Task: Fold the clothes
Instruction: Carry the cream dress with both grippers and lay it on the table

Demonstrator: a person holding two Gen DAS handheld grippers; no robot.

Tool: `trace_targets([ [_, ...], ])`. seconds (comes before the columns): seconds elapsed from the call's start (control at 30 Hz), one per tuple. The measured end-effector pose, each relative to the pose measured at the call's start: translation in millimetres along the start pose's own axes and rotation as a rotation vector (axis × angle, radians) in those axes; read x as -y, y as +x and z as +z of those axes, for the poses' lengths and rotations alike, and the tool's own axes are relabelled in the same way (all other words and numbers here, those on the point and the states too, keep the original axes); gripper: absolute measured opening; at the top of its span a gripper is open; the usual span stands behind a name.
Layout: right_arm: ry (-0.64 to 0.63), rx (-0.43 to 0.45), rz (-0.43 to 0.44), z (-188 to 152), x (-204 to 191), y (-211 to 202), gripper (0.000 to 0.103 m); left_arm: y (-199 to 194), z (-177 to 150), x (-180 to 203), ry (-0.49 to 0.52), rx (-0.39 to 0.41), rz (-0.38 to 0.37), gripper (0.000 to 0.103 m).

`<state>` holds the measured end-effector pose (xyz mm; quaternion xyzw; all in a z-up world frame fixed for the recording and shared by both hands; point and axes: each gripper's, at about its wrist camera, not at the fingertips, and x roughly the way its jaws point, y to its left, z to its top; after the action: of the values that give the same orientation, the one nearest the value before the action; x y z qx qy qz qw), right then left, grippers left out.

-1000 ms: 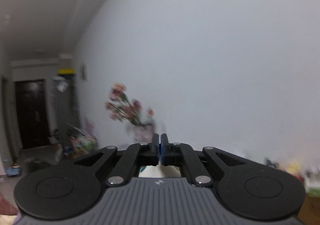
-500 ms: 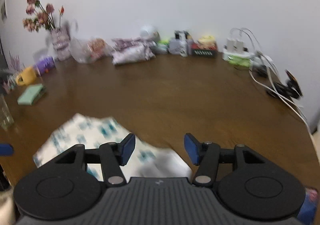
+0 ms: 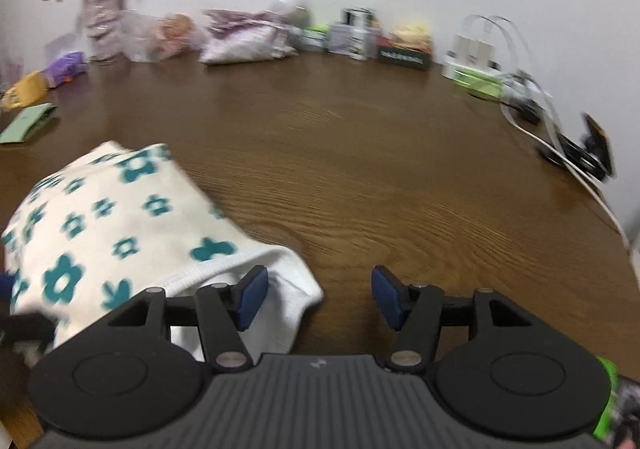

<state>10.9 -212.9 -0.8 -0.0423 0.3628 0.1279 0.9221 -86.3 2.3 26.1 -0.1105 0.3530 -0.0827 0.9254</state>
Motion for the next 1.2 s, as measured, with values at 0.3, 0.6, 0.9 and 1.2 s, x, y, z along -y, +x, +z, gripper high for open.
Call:
trace_targets([
  [0.3, 0.048, 0.026, 0.124, -17.3, -36.9, -21.4, 0.008, 51.1, 52.3, -18.3, 0.034, 0.026, 0.076, 0.062],
  [0.6, 0.038, 0.062, 0.231, -27.5, -81.9, -43.2, 0.008, 31.8, 62.0, -26.9, 0.056, 0.062, 0.087, 0.074],
  [0.9, 0.172, 0.156, 0.105, -30.6, -38.9, -57.2, 0.078, -9.0, -0.3, 13.3, 0.265, 0.079, -0.011, 0.086],
  [1.2, 0.222, 0.157, 0.082, -39.6, -23.4, -47.2, 0.081, 7.1, -23.8, 25.1, 0.308, 0.028, 0.069, 0.086],
])
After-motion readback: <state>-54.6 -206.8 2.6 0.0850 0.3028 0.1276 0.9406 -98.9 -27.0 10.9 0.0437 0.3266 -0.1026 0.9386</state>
